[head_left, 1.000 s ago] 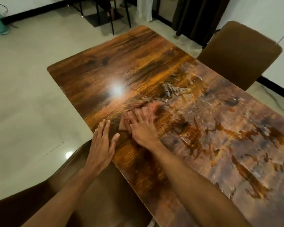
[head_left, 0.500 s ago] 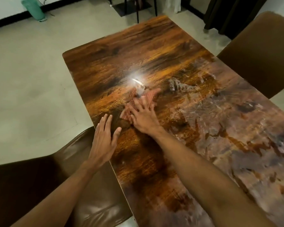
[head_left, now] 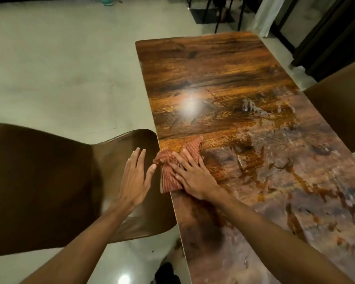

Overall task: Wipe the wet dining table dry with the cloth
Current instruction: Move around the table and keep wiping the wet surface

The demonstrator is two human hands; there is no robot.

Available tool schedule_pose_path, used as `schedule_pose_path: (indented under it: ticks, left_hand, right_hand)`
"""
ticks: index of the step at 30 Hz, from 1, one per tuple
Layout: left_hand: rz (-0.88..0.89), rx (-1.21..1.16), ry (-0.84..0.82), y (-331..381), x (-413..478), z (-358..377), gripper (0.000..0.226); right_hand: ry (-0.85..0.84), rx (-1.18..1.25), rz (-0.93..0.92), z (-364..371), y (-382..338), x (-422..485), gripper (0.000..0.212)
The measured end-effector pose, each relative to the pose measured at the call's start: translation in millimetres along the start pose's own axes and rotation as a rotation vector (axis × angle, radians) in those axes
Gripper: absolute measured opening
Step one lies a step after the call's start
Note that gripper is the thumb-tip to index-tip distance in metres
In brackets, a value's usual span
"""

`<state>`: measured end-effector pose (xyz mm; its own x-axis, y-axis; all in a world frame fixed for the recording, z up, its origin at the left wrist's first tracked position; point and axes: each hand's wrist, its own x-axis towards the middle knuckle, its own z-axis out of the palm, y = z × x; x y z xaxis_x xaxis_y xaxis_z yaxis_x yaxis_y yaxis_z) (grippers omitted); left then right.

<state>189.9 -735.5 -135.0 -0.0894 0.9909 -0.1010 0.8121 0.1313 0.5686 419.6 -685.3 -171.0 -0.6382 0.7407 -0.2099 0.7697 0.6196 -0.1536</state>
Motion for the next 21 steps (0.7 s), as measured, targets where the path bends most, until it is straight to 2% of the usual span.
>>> schedule_pose_path:
  ticks: [3,5,9,12,17,19,21]
  left_hand:
    - [-0.01,0.01,0.026,-4,-23,5,0.068]
    - [-0.015,0.006,0.027,-2,-32,8,0.068]
    - [-0.029,-0.08,0.045,14,-46,8,0.068]
    - [-0.033,-0.089,0.06,31,-48,16,0.067]
    - [-0.034,-0.099,0.065,71,-42,49,0.068]
    - [-0.051,-0.066,0.08,94,-33,66,0.068]
    - [-0.064,-0.014,0.084,123,-23,84,0.069]
  right_hand:
    - [0.005,0.014,0.146,-18,-10,50,0.058]
    - [0.005,0.013,0.186,-21,-21,51,0.058]
    - [-0.02,0.008,0.044,1,-44,-31,0.059]
    - [-0.089,0.038,-0.011,0,-16,-57,0.058]
    - [-0.018,0.104,0.344,-24,68,-13,0.06]
    - [0.002,0.139,0.306,-21,78,-10,0.062]
    - [0.016,0.121,0.137,-9,89,-23,0.061]
